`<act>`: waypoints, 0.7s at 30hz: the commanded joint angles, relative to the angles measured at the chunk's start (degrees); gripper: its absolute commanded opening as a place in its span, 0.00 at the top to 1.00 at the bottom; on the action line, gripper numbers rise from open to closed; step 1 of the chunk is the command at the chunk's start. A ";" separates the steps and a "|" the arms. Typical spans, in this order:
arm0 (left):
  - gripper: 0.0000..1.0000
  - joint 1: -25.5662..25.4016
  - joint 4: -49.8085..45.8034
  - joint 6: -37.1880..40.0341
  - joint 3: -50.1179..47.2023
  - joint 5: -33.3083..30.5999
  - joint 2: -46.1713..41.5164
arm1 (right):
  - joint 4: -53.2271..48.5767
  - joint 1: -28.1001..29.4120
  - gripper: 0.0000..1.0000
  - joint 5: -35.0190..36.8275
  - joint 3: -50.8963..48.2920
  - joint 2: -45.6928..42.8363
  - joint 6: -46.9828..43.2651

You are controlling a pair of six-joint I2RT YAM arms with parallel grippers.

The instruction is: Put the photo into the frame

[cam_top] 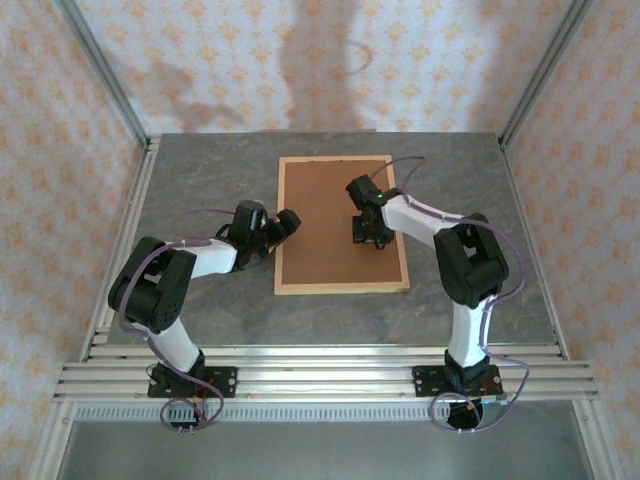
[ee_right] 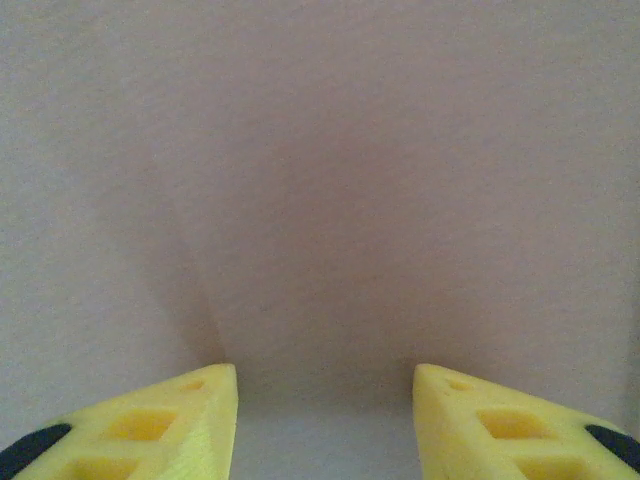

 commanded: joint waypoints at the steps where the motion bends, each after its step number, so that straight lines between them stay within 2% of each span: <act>1: 0.04 -2.46 0.41 -2.84 0.12 7.56 2.42 | -0.42 0.41 0.52 -3.09 0.61 0.55 -0.40; 8: 0.04 -2.21 -1.85 -1.52 0.39 6.64 1.53 | -1.60 0.41 0.52 0.90 0.71 -1.40 -0.08; 14: 0.03 0.43 -6.20 1.56 0.77 5.54 -0.63 | -3.00 0.16 0.51 4.53 -0.22 -4.13 -0.11; 17: 0.03 2.58 -11.46 5.31 1.50 3.99 -2.93 | -2.46 -1.10 0.51 6.10 -1.99 -7.14 0.87; 21: 0.02 4.20 -22.01 13.05 5.09 -0.40 -5.80 | -0.13 -5.56 0.40 4.65 -5.03 -12.42 1.65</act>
